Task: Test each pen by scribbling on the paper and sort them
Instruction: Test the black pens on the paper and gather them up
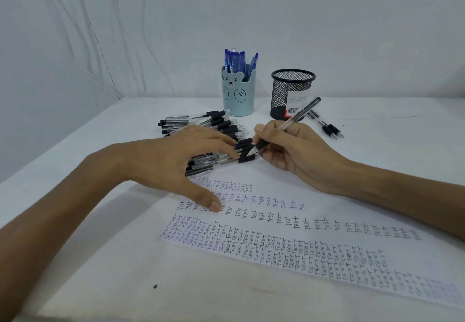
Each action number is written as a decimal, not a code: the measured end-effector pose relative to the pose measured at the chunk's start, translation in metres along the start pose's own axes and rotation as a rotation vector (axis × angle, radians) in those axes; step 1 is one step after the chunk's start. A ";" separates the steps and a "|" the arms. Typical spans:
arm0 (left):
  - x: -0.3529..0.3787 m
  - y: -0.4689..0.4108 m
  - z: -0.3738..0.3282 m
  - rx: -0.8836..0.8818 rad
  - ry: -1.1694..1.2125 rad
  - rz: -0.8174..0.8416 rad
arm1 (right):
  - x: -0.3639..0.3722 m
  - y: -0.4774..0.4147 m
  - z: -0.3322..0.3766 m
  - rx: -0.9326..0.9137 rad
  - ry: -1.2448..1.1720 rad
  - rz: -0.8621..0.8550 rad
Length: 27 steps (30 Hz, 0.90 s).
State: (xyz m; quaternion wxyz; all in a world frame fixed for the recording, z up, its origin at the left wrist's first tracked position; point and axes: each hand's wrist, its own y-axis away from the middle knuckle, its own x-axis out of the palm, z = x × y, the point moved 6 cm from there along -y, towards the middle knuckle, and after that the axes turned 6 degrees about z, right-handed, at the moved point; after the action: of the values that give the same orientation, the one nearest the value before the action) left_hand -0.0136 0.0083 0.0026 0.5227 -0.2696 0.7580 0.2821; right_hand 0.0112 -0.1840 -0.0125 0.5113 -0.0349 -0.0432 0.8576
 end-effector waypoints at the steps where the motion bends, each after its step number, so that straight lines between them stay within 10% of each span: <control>1: 0.000 -0.001 0.002 0.009 0.013 -0.013 | -0.001 0.000 0.001 -0.006 0.006 -0.006; 17: 0.001 -0.007 0.014 -0.007 -0.026 -0.031 | -0.013 -0.002 0.005 0.008 -0.211 -0.137; 27: -0.002 -0.012 0.019 0.046 -0.059 0.010 | -0.083 -0.019 0.031 0.352 0.770 -0.042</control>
State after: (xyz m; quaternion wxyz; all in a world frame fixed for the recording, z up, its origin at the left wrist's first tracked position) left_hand 0.0074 0.0140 -0.0031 0.5495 -0.2453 0.7497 0.2752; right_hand 0.0640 -0.2492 0.0217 0.5056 -0.2638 0.2975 0.7657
